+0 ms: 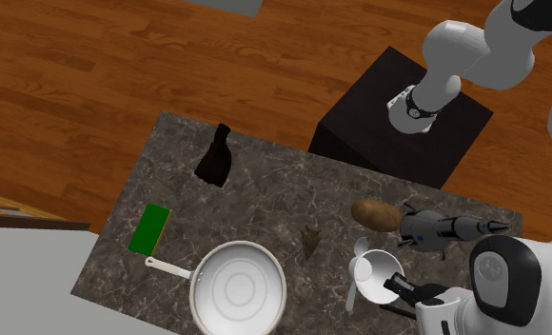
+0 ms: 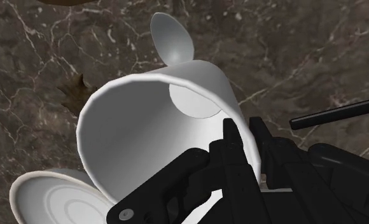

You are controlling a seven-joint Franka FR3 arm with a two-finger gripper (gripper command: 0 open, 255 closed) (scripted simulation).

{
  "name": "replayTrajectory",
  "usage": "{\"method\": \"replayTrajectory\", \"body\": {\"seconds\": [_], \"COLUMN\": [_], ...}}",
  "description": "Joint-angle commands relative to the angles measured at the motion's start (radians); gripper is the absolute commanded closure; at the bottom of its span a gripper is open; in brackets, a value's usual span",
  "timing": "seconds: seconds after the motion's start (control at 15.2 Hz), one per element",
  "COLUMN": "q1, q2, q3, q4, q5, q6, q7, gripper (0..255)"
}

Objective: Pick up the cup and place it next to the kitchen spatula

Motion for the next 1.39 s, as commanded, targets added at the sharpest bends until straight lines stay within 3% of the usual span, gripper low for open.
{"method": "replayTrajectory", "body": {"seconds": [0.0,0.2,0.26,0.59,0.86,1.32], "q1": [-0.001,-0.001,-0.001,-0.001,0.009,0.009], "q2": [0.003,0.003,0.001,0.003,-0.041,-0.041], "q3": [-0.001,-0.001,-0.001,-0.001,0.014,0.014], "q4": [-0.003,-0.003,-0.005,-0.003,0.065,0.065], "q5": [0.000,0.000,0.000,0.000,0.026,0.026], "q6": [0.000,0.000,0.001,0.000,-0.109,-0.109], "q7": [0.000,0.000,0.000,0.000,-0.017,-0.017], "gripper": [255,255,0,0,0,0]}}
